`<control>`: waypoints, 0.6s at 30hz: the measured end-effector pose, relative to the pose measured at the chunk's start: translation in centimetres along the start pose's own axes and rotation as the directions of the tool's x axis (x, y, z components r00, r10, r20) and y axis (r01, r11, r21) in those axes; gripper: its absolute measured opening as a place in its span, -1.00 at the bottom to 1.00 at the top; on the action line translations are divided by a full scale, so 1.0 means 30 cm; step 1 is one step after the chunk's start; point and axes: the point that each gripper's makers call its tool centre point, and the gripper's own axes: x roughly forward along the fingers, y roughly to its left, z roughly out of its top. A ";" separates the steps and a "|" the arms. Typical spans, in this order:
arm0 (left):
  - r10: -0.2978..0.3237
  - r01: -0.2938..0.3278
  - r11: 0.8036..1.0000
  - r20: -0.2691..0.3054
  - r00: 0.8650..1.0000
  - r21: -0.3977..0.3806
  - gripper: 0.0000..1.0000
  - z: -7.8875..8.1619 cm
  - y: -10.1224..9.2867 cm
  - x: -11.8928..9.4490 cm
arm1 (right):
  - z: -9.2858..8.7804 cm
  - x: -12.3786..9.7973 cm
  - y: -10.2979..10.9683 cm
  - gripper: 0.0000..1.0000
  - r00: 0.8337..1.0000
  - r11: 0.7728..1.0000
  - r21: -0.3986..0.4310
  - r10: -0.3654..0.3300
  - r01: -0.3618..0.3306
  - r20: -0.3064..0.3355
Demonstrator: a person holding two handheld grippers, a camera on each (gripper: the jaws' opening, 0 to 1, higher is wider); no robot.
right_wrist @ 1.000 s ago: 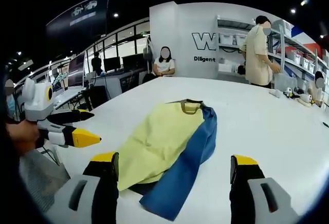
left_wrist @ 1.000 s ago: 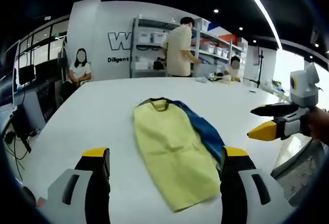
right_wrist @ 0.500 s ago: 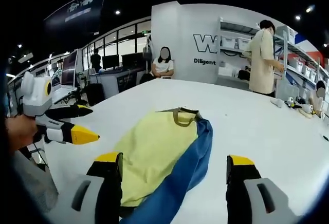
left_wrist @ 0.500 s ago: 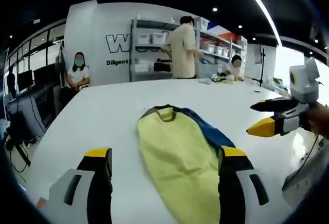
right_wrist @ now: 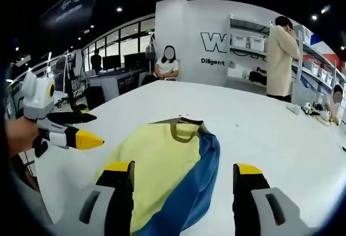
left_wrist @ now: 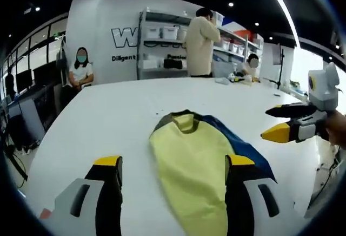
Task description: Fold the garment on the visible template until the final outline fits inside the template.
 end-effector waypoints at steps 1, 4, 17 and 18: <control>0.001 -0.001 1.000 -0.005 1.000 -0.003 0.44 -0.002 0.005 0.013 | 0.002 0.010 -0.007 0.47 1.000 1.000 0.002 -0.001 0.001 -0.001; -0.002 0.001 1.000 -0.030 1.000 -0.030 0.41 -0.016 0.021 0.063 | 0.007 0.051 -0.030 0.45 1.000 1.000 0.006 -0.005 0.005 -0.007; -0.002 -0.004 0.998 -0.094 0.996 -0.063 0.29 -0.048 0.073 0.234 | -0.018 0.214 -0.119 0.23 0.998 1.000 0.003 -0.009 0.009 -0.069; -0.003 -0.003 0.998 -0.098 0.995 -0.065 0.27 -0.049 0.075 0.242 | -0.019 0.223 -0.124 0.18 0.997 1.000 0.005 -0.009 0.010 -0.072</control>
